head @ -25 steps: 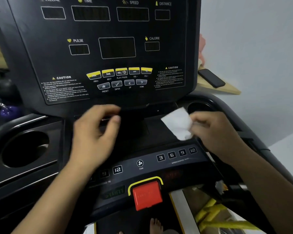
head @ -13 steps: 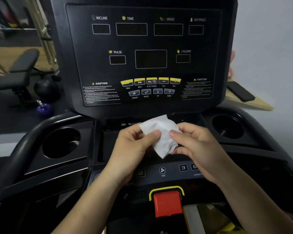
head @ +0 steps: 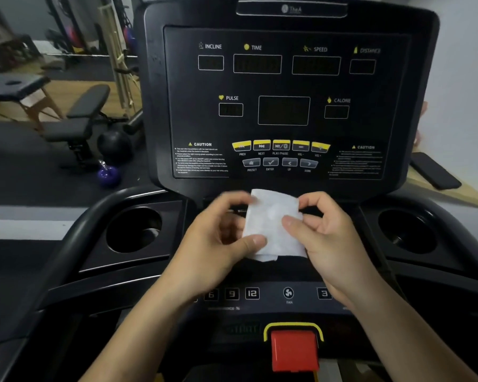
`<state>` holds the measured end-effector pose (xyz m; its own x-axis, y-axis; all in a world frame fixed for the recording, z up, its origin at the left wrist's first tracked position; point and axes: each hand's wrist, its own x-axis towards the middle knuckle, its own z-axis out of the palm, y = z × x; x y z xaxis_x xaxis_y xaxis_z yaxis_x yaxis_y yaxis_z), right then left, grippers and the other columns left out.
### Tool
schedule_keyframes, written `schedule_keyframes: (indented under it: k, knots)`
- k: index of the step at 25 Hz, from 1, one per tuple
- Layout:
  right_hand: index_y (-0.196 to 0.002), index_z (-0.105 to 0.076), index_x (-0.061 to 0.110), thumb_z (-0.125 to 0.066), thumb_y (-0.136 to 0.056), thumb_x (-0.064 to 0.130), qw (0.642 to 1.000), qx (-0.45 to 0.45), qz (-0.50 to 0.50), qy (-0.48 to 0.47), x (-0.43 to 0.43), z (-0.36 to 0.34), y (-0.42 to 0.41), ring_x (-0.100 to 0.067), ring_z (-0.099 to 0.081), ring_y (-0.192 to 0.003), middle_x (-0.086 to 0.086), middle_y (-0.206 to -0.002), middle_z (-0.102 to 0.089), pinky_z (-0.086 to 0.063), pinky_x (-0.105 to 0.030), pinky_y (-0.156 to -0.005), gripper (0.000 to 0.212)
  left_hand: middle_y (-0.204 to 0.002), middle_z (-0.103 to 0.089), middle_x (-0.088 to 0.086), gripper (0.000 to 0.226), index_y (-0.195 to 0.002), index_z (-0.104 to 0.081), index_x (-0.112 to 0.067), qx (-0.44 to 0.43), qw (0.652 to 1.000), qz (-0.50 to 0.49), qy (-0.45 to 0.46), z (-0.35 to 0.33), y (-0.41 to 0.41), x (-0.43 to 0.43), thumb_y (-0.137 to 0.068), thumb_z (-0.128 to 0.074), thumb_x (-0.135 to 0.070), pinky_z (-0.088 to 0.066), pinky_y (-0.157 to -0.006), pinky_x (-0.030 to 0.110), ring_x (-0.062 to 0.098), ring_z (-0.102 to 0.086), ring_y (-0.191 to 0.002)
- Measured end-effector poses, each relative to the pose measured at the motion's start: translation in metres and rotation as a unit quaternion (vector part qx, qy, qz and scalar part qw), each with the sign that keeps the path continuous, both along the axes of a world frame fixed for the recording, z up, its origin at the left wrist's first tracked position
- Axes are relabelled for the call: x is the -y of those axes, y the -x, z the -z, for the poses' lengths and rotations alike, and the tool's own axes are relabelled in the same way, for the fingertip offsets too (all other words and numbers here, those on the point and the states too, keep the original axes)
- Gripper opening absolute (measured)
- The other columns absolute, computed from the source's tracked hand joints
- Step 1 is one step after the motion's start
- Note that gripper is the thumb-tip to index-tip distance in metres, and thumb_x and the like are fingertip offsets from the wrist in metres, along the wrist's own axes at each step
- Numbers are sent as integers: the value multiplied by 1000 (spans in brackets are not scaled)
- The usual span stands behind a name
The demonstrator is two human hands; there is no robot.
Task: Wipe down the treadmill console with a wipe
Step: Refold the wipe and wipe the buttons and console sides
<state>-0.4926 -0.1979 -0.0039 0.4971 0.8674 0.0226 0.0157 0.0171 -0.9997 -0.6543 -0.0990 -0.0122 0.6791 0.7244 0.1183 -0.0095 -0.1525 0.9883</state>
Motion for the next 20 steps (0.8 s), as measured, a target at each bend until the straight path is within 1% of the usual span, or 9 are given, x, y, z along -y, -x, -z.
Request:
schedule_keyframes:
  k: [2, 5, 7, 9, 11, 14, 17, 18, 20]
  knots:
    - [-95, -61, 31, -60, -92, 7, 999, 39, -20, -11, -1, 0, 0, -28, -73, -79, -9, -89, -74, -59, -54, -71, 24, -87, -73, 8, 39, -110, -71, -36, -31, 999, 0, -23, 2, 1, 0, -78, -79, -16, -58, -83, 46, 26, -68, -80]
    - [-102, -63, 34, -61, -90, 7, 995, 83, -52, -21, -1, 3, 1, -22, -72, -85, -3, -95, -74, -60, -45, -73, 30, -89, -77, 5, 42, -109, -74, -36, -44, 998, -41, -17, 2, 0, 3, -79, -81, -7, -58, -87, 47, 29, -72, -88]
    - [-106, -63, 36, -64, -87, 6, 993, 94, -66, -26, -1, 5, 0, -19, -72, -89, -1, -99, -73, -60, -37, -73, 36, -83, -76, -1, 39, -103, -75, -36, -55, 994, -82, -44, 2, -2, 5, -77, -83, -7, -60, -79, 34, 21, -71, -79]
    - [-113, -63, 40, -68, -85, 4, 991, 104, -75, -28, 0, 8, -2, -15, -70, -96, 5, -106, -72, -59, -30, -76, 46, -77, -74, -14, 34, -93, -75, -38, -72, 985, -121, -102, 1, -6, 7, -75, -85, -11, -52, -69, 13, 3, -68, -71]
    - [-119, -61, 43, -70, -83, 3, 990, 114, -83, -29, -1, 10, -4, -11, -68, -102, 12, -112, -69, -57, -24, -81, 55, -76, -72, -18, 31, -91, -76, -36, -78, 972, -152, -162, -1, -10, 7, -74, -85, -12, -44, -69, 3, -4, -65, -76]
    - [-118, -62, 46, -72, -84, 10, 985, 152, -79, -14, -1, 10, -6, -8, -68, -100, 16, -111, -69, -57, -30, -85, 51, -87, -68, -17, 23, -87, -76, -31, -74, 958, -156, -230, -1, -14, 5, -74, -85, -14, -41, -77, 3, -2, -63, -88]
    - [-102, -69, 43, -70, -87, 22, 975, 218, -47, 6, -1, 8, -8, -10, -67, -94, 15, -100, -68, -57, -39, -84, 27, -98, -64, -16, 20, -80, -74, -37, -78, 962, -141, -220, 0, -14, -2, -77, -82, -19, -39, -83, 4, -2, -60, -97]
    - [-97, -70, 41, -69, -87, 24, 972, 232, -30, 11, 0, 7, -10, -10, -65, -93, 15, -98, -66, -56, -40, -83, 20, -94, -67, -14, 20, -77, -72, -37, -75, 969, -124, -200, 1, -15, -5, -79, -81, -18, -42, -81, 6, -2, -62, -92]
    - [-91, -69, 37, -66, -89, 22, 977, 213, -11, 17, 3, 4, -13, -16, -66, -90, 10, -97, -65, -57, -43, -80, 15, -79, -71, -6, 18, -79, -71, -30, -41, 990, -74, -113, 0, -22, -7, -84, -77, -14, -51, -70, 21, 5, -65, -74]
